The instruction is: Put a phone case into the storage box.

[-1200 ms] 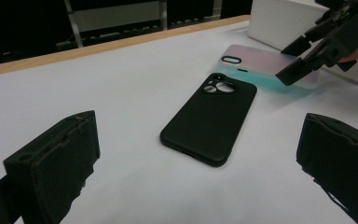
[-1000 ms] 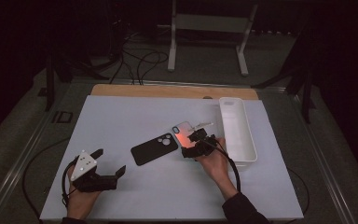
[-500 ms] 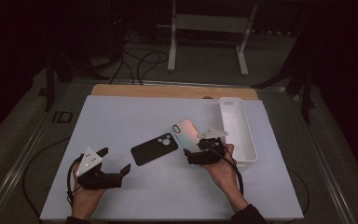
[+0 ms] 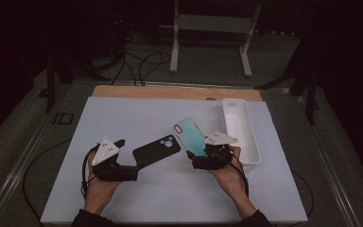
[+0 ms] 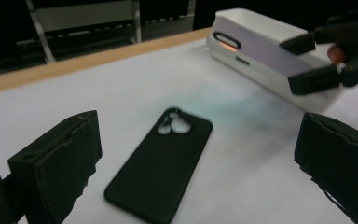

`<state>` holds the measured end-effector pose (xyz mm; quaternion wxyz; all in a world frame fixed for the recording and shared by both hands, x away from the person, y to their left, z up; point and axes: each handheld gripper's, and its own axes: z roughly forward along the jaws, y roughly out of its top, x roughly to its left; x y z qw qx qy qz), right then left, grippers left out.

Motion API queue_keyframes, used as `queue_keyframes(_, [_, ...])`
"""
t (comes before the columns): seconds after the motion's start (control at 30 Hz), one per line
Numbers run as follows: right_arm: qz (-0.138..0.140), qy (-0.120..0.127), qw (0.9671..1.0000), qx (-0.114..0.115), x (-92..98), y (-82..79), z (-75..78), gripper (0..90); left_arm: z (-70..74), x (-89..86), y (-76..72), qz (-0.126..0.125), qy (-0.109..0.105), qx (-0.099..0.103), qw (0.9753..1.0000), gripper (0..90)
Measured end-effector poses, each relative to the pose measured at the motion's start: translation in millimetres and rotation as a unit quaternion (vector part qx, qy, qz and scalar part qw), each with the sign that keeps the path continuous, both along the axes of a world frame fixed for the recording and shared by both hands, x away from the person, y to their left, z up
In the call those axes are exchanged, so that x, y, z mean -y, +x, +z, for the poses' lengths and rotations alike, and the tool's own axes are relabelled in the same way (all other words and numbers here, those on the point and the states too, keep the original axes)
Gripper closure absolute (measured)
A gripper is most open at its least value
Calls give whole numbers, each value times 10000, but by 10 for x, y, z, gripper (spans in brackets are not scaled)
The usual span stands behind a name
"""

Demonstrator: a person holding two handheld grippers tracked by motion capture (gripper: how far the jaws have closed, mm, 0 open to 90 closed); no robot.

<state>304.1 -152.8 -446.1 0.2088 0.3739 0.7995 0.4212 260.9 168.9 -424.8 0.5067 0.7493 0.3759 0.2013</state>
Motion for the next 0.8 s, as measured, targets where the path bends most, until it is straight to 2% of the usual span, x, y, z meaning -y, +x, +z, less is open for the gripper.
queue_keyframes(0.2, [50,70,9998,192,16,-34,28,166,89,147,122,-189,42,-135,9997,14])
queue_keyframes(0.33, [55,172,9994,305,24,-53,68,166,94,205,176,-230,3,-180,9996,25])
queue_keyframes(0.4, [100,210,9991,362,21,-70,87,166,90,249,233,-395,-32,-270,9989,36])
queue_keyframes(0.47, [137,223,9989,379,16,-76,92,166,90,249,233,-395,-32,-270,9989,43])
queue_keyframes(0.57, [249,255,9982,489,-8,-106,110,166,76,335,304,-496,-21,-380,9980,53])
queue_keyframes(0.63, [290,287,9977,533,-27,-124,125,166,81,379,323,-544,15,-417,9976,88])
queue_keyframes(0.7, [420,333,9967,607,-54,-146,139,166,86,420,342,-651,-18,-428,9970,169])
queue_keyframes(0.8, [563,373,9953,698,-76,-162,130,166,92,480,373,-714,-42,-441,9965,213])
